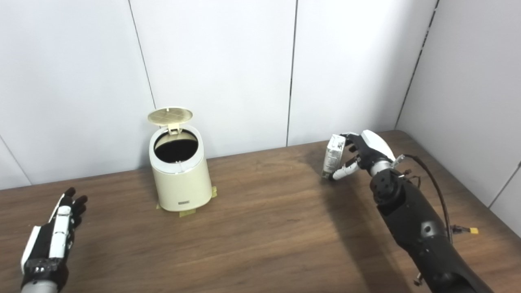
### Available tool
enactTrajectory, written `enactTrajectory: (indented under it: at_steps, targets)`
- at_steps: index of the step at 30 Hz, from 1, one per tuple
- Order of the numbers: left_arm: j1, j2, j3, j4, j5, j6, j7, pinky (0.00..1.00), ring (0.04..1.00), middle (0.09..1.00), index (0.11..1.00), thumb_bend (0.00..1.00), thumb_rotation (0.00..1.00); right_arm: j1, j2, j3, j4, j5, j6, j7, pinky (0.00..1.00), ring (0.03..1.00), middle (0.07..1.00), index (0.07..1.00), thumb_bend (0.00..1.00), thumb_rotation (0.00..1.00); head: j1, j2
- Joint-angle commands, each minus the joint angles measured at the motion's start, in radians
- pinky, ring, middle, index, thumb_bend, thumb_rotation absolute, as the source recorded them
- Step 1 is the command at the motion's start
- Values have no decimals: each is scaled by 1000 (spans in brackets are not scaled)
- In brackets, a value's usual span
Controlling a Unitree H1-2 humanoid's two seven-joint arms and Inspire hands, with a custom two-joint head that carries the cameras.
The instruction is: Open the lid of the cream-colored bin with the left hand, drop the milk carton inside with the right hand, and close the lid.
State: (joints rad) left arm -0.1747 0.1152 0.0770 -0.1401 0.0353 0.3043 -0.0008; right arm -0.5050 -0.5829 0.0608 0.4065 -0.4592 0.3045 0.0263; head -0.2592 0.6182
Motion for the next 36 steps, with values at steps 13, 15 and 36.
enactTrajectory:
  at_steps: [13, 15, 36]
  targets:
    - [-25, 14, 3, -32, -13, -16, -17, 961, 946, 939, 1000, 484, 915, -66, -11, -17, -33, 7, -54, -38, 666, 756, 787, 795, 826, 57, 2, 10]
    - [-23, 15, 2, -30, -12, -20, -19, 965, 931, 935, 1000, 510, 881, -68, -6, -20, -33, 10, -54, -39, 675, 764, 791, 797, 821, 37, 3, 10]
    - [-10, 39, -19, -44, 12, -26, -46, 952, 927, 929, 992, 504, 868, -68, -5, 0, 22, -13, -71, -79, 577, 686, 740, 755, 776, 115, 4, 26]
